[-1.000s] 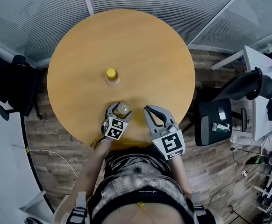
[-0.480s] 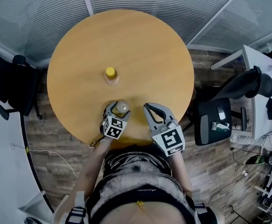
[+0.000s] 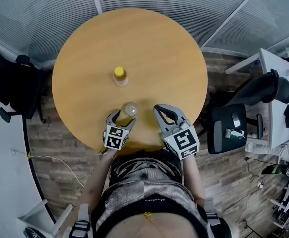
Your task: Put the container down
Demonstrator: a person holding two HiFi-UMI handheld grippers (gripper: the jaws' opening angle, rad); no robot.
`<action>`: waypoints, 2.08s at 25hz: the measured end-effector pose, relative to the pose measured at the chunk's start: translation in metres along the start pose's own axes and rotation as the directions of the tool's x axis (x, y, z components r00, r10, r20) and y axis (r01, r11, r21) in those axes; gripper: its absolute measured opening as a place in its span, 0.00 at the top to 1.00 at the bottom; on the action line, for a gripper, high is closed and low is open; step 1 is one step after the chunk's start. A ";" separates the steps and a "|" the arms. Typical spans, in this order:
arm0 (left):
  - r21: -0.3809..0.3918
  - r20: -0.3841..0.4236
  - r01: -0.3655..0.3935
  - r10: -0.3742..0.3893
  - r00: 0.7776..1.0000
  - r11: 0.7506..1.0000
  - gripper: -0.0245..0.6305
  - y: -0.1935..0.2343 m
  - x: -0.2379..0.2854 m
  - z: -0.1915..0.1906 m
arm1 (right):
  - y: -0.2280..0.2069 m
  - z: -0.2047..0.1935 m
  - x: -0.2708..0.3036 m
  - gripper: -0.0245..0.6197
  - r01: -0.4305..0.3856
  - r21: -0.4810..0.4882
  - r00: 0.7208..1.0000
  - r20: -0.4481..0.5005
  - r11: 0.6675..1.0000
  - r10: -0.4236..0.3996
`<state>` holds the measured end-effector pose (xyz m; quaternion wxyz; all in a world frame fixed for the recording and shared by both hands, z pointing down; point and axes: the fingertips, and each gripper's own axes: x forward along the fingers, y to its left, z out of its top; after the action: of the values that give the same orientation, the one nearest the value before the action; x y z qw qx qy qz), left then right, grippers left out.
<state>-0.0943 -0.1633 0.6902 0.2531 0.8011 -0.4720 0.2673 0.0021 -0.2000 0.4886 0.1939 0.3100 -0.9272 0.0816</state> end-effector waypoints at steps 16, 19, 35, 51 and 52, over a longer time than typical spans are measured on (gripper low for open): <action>-0.013 0.291 0.088 -0.081 0.953 0.996 0.93 -0.047 -0.080 0.100 | 0.006 0.000 -0.010 0.93 -0.094 0.054 0.995 0.046 0.994 0.091; 0.001 0.333 0.120 -0.114 0.936 0.993 0.93 -0.061 -0.092 0.127 | 0.010 0.005 -0.012 0.93 -0.130 0.059 0.990 0.069 0.990 0.126; -0.013 0.430 0.107 -0.091 0.898 0.994 0.93 -0.070 -0.144 0.206 | 0.040 0.056 -0.015 0.93 -0.275 -0.022 0.943 0.189 0.961 0.274; 0.009 0.453 0.084 -0.079 0.888 0.996 0.93 -0.069 -0.160 0.213 | 0.049 0.066 -0.018 0.93 -0.284 -0.065 0.930 0.223 0.957 0.292; 0.010 0.455 0.083 -0.079 0.887 0.996 0.93 -0.069 -0.160 0.213 | 0.049 0.067 -0.018 0.93 -0.283 -0.066 0.930 0.224 0.957 0.291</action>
<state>-0.0579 -0.1742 0.4174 0.1502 0.8591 -0.4856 0.0591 -0.0350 -0.1694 0.4186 0.0757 0.1755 -0.9799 0.0574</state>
